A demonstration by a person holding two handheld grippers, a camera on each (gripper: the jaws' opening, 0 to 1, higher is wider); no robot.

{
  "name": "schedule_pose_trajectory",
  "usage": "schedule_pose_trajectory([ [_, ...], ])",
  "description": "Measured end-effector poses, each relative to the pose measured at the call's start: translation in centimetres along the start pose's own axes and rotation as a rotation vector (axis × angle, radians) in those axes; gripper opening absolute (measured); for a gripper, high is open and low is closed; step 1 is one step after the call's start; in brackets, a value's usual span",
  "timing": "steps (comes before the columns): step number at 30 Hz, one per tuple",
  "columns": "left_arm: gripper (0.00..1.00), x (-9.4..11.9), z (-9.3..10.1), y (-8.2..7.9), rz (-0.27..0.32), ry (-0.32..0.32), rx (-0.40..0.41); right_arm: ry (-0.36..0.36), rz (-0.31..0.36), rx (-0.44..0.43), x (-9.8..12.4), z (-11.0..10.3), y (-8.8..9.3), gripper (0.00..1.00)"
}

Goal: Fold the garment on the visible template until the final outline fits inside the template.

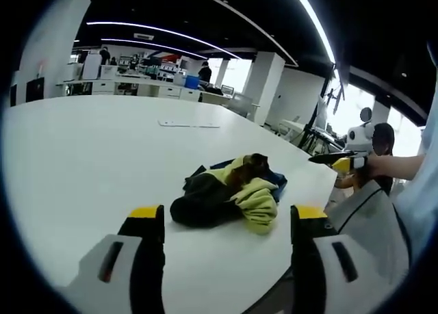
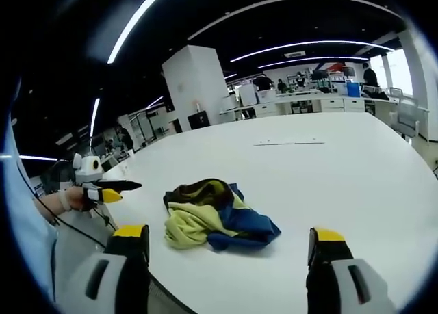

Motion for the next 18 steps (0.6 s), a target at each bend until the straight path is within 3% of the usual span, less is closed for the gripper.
schedule_pose_trajectory([
  [7, 0.63, -0.6, -0.8, -0.3, -0.037, 0.013, -0.093, -0.011, -0.060, 0.037, -0.9, 0.7, 0.9, 0.91],
  [10, 0.61, -1.3, -1.3, 0.3, -0.095, 0.049, -0.184, -0.021, -0.083, 0.052, -1.8, 0.9, 1.2, 0.91],
  [13, 0.59, -2.3, -1.3, 1.3, -0.161, 0.092, -0.211, -0.028, -0.098, 0.058, -2.6, 1.1, 1.4, 0.86],
  [16, 0.50, -3.4, -1.0, 1.6, -0.165, 0.132, -0.265, -0.051, -0.111, 0.067, -3.9, 0.9, 1.4, 0.82],
  [18, 0.45, -4.3, -0.8, 1.7, -0.162, 0.140, -0.258, -0.067, -0.121, 0.094, -4.6, 0.7, 1.3, 0.80],
])
Point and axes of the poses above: the point that each gripper's makers call its tool centre point, and the gripper's own axes: x roughly backward along the fingers, z roughly to its right, y roughly out of its underside, the point moved 3 cm from there along x, roughly backward along the fingers, and after that the axes turned 14 degrees about z, right-handed, at the moved point
